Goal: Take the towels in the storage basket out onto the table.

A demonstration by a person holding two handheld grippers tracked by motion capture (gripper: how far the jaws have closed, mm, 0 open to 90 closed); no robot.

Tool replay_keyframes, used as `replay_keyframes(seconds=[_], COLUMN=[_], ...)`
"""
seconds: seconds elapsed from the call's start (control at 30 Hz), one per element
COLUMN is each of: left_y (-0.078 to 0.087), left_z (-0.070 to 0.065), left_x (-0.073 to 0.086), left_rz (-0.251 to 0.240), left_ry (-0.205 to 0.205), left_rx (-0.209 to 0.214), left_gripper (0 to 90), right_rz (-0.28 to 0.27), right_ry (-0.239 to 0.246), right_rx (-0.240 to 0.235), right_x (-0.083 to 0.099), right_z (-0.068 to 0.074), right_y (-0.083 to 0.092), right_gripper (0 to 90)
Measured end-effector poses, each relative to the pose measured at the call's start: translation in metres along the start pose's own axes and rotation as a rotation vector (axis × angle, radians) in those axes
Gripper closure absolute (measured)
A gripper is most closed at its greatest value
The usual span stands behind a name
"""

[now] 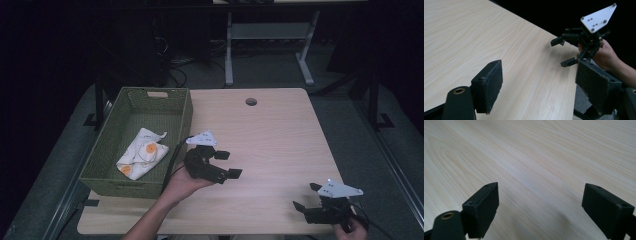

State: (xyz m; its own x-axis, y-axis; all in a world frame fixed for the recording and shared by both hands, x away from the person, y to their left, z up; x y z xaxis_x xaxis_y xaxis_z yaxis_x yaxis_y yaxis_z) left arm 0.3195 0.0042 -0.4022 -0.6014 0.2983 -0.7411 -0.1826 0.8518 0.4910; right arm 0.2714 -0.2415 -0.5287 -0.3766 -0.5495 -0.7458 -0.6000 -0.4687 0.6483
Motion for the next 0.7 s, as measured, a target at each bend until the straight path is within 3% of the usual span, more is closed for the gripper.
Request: replay_keyframes(seconds=[0.3, 0.7], left_y=[0.012, 0.028], left_z=[0.000, 0.010], left_x=[-0.008, -0.009], left_rz=[0.016, 0.059], left_ry=[-0.016, -0.017], left_rx=[0.008, 0.004], left_gripper=[22.0, 22.0], right_rz=[0.001, 0.002], right_ry=[0.007, 0.007], right_rx=[0.000, -0.003], right_x=[0.000, -0.001], right_z=[0.000, 0.001], right_y=[0.000, -0.001], right_gripper=[13.8, 13.9])
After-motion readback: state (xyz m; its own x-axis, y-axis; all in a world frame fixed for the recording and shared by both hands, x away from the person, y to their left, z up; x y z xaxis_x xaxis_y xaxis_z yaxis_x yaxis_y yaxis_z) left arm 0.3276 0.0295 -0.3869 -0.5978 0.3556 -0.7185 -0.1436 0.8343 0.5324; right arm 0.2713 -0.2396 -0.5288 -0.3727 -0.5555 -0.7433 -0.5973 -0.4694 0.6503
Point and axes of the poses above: each handheld gripper's, and its own axes: y roughly backward along the jaws, x roughly out of its underside, z roughly to its left, the point moved 10 cm from there along -y, roughly forward along the jaws, and after that the axes turned 11 degrees about y, right-handed, at the moved point
